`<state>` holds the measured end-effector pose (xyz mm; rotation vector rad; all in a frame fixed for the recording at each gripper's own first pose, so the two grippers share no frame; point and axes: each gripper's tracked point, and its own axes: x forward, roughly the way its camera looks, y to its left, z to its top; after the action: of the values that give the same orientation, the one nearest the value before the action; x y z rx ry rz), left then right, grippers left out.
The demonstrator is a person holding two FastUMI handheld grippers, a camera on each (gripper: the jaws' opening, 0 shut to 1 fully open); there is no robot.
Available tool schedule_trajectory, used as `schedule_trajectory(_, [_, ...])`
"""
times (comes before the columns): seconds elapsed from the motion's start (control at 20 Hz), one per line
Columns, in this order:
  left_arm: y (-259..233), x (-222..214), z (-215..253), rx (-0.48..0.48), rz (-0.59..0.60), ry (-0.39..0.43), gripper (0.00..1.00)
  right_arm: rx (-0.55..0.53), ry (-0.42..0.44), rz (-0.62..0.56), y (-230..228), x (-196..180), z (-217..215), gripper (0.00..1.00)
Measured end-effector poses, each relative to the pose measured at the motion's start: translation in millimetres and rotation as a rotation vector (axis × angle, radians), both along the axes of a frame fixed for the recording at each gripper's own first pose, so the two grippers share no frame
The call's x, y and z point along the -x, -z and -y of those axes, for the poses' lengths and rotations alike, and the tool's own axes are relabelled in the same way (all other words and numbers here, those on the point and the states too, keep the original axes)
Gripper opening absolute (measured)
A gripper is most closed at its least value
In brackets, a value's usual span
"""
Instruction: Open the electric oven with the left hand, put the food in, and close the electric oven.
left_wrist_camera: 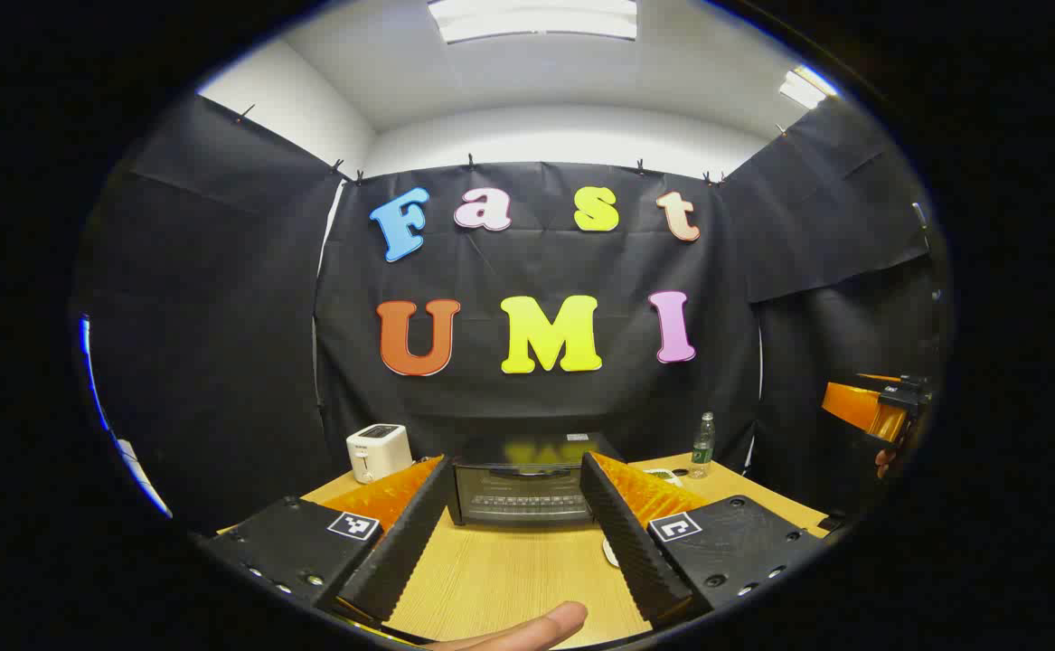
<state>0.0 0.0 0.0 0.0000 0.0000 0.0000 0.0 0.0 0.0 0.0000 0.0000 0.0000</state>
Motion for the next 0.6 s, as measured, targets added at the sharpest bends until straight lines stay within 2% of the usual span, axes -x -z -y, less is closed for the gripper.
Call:
schedule_trajectory(0.05, [-0.3, -1.7, -1.0, 0.002, -0.002, -0.002, 0.93, 0.002, 0.002, -0.005, 1.2, -1.1, 0.5, 0.96])
schedule_trajectory(0.3, [0.3, -9.9, -3.8, 0.026, -0.013, -0.004, 0.93, -0.003, -0.015, 0.010, -5.5, -8.7, -3.0, 0.96])
schedule_trajectory(0.45, [-6.2, -13.3, -5.0, 0.004, 0.004, -0.004, 0.92, 0.002, 0.011, 0.021, -5.7, -9.3, 4.1, 0.96])
schedule_trajectory(0.6, [-3.6, -18.1, 11.5, 0.028, 0.000, 0.045, 0.93, -0.010, 0.035, 0.017, -2.7, -7.8, 12.7, 0.96])
